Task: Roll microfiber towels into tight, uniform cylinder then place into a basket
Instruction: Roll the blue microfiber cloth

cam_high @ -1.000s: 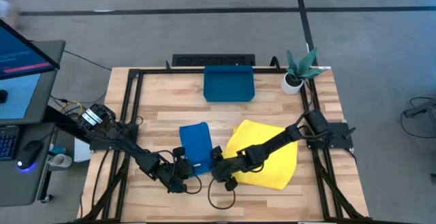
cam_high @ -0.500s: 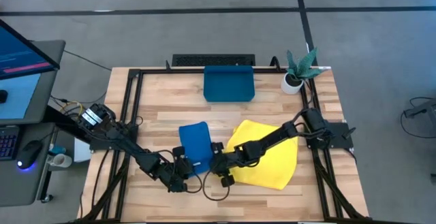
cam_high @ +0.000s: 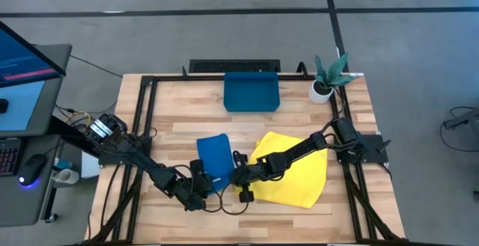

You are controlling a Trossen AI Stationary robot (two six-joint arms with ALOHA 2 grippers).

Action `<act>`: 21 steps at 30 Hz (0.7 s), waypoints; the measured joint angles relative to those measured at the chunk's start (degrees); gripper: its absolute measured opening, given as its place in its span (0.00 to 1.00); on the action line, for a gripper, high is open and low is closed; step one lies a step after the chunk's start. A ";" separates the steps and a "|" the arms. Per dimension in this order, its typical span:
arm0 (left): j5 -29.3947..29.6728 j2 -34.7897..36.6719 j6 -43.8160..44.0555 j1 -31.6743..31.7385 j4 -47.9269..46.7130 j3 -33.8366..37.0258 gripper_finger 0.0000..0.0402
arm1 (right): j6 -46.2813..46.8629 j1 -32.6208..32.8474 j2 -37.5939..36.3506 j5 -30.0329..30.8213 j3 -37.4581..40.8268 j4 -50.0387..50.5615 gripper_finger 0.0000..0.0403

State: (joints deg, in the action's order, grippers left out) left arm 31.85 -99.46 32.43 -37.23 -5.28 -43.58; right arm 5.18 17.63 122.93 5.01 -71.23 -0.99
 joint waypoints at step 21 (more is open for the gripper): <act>-1.76 -0.02 -2.47 -1.91 -5.81 -6.54 0.50 | 4.34 -0.17 0.00 -0.45 0.10 -0.11 0.06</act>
State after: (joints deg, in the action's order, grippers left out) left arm 30.09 -99.48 29.96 -39.14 -11.08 -50.13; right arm 9.52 17.45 122.93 4.56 -71.13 -1.10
